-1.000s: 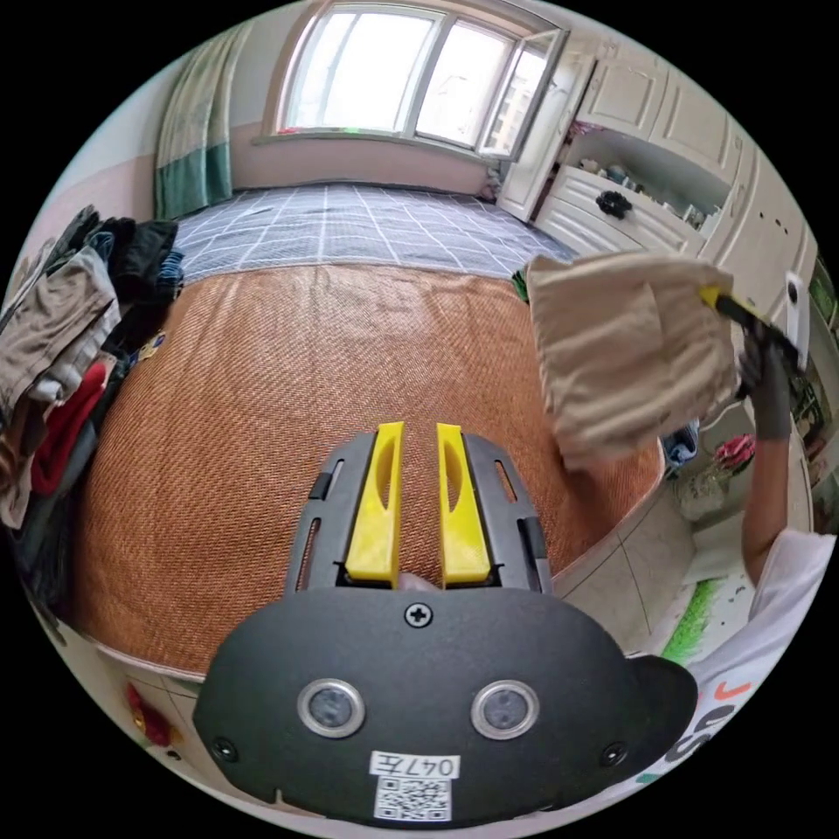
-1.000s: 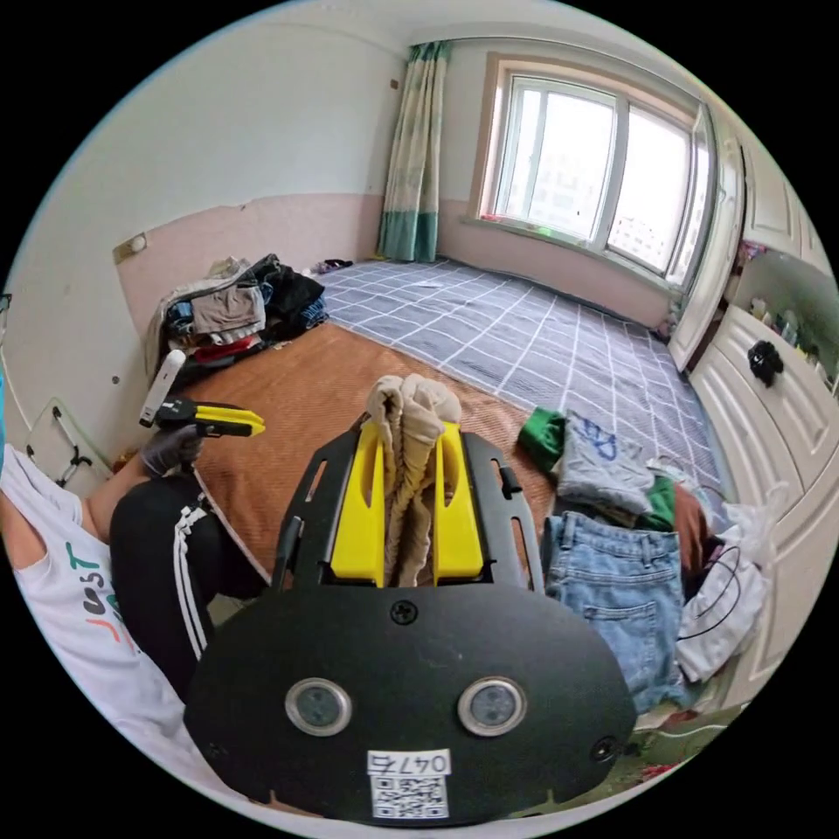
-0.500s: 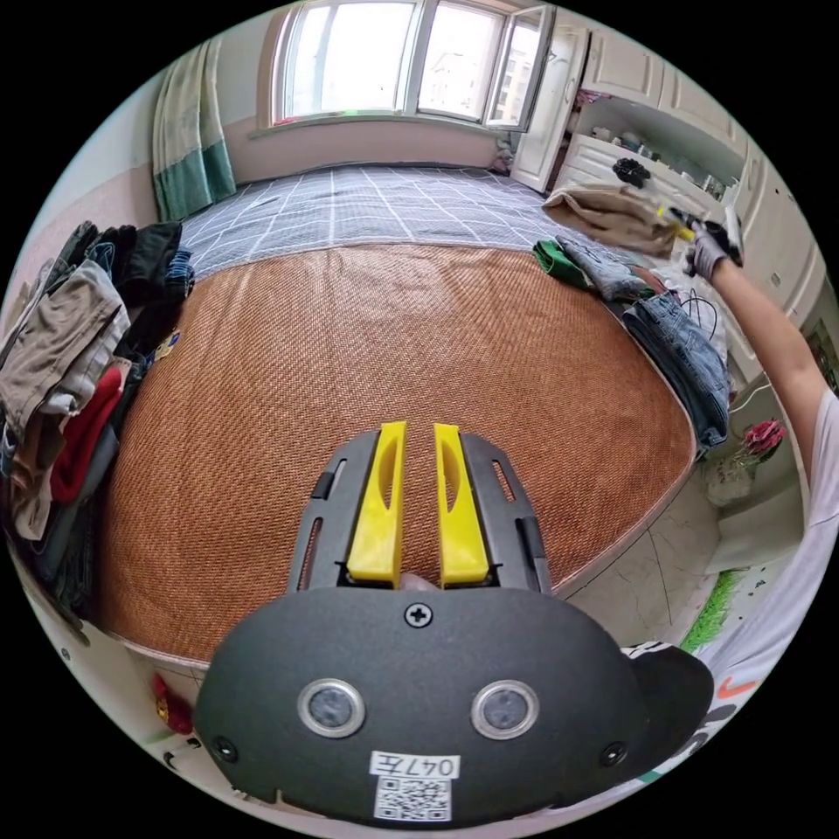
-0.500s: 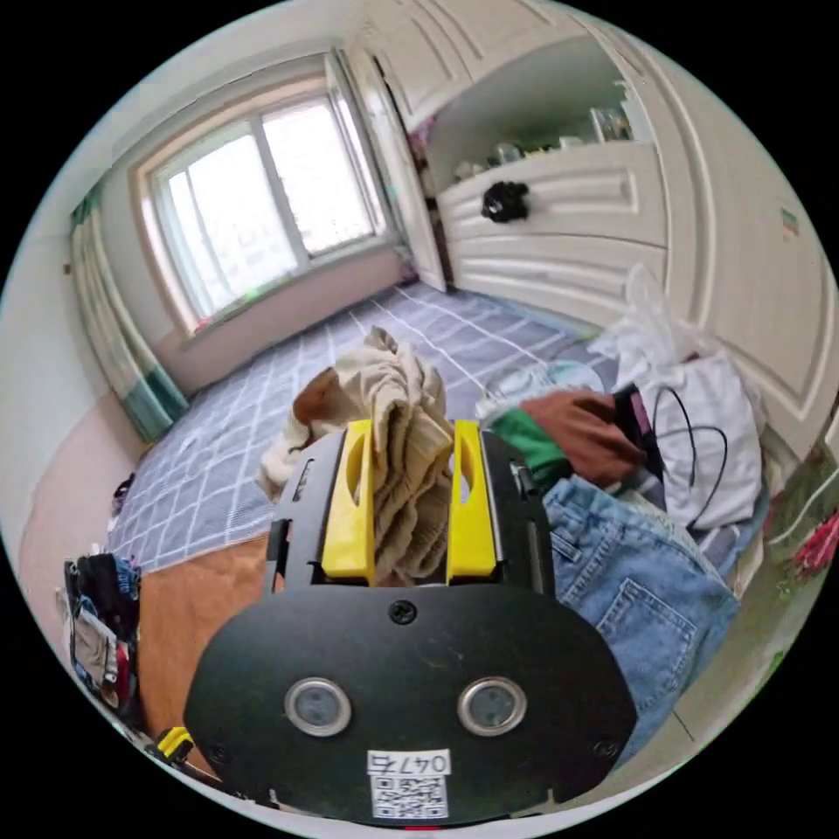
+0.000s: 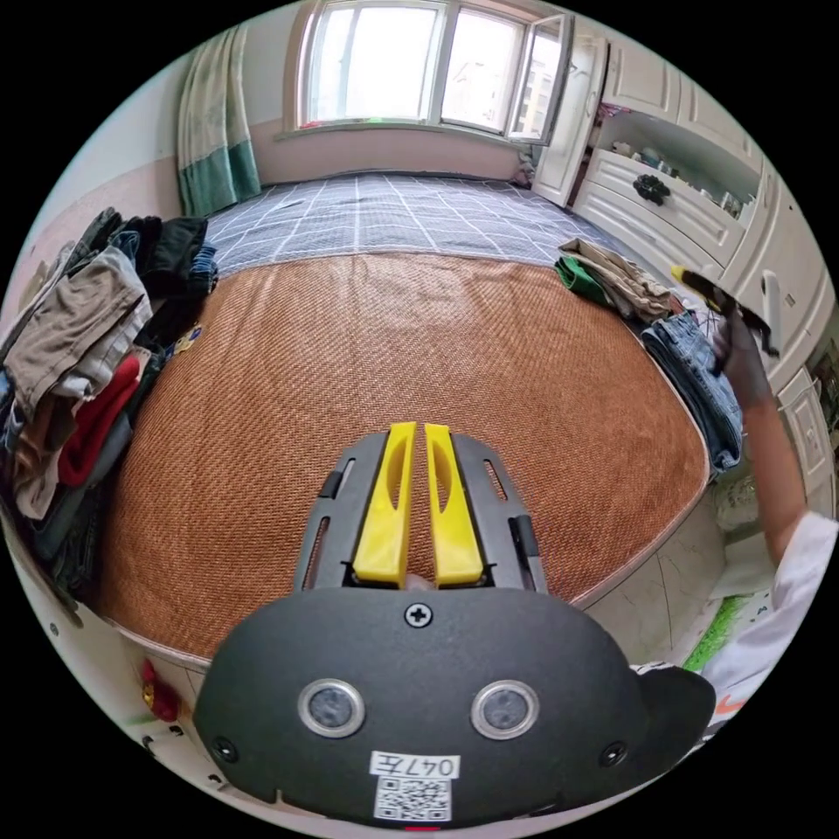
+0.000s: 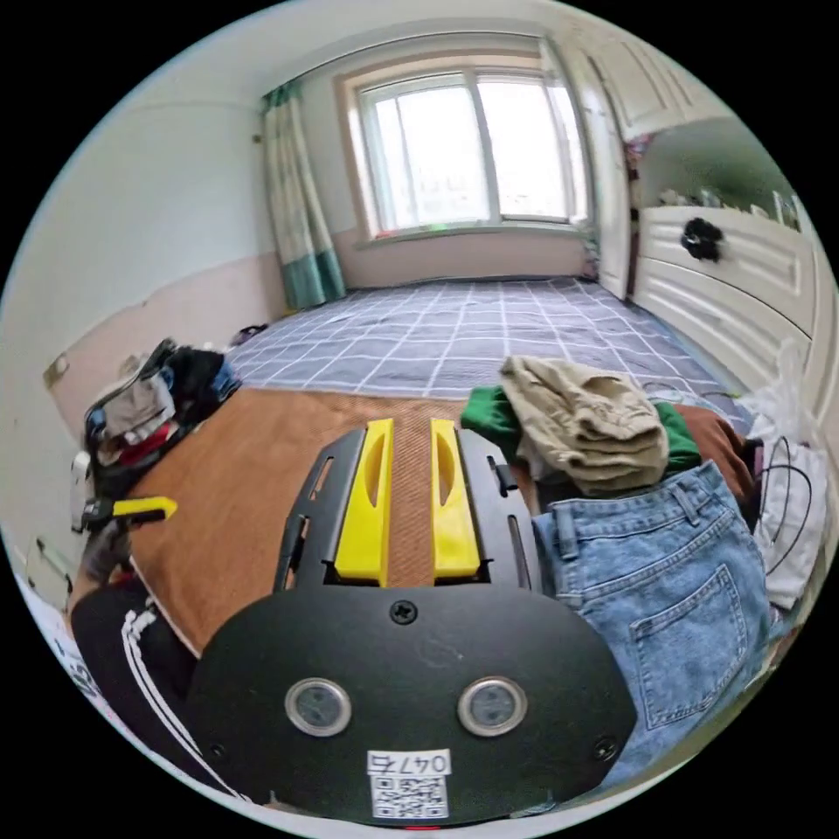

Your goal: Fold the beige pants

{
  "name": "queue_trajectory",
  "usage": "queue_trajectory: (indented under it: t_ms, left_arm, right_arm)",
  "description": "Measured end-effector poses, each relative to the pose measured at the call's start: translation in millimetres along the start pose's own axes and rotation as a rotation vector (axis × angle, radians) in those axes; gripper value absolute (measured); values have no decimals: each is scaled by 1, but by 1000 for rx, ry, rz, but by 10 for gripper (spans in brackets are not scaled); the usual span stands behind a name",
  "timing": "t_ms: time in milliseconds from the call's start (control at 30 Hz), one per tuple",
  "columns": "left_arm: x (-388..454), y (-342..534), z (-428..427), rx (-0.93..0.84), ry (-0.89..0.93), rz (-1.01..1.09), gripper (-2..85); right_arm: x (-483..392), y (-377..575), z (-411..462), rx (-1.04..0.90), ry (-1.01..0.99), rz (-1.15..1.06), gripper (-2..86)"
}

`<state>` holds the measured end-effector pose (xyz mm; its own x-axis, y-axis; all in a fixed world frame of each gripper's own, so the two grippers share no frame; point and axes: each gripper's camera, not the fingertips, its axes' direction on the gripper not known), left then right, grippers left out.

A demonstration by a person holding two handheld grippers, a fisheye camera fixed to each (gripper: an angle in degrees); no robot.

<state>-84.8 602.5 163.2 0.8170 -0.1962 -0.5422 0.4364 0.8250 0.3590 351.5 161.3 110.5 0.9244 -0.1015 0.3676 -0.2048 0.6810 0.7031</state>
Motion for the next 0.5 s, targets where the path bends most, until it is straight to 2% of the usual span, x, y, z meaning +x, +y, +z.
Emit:
queue_trajectory:
  t_ms: [67, 133, 333, 500]
  left_arm:
    - [-23, 34, -14, 38, -10, -46, -6]
    - [-36, 61, -23, 60, -16, -66, -9]
    - [-73, 147, -42, 99, -44, -106, -10]
    - [-115, 228, -62, 189, -50, -180, -10]
  right_arm:
    - [-72, 30, 19, -84, -144, -163, 9]
    - [-116, 55, 34, -150, -185, -216, 2]
    - [-226, 78, 37, -198, -342, -233, -2]
    - [-284, 45, 24, -209, -311, -390, 4]
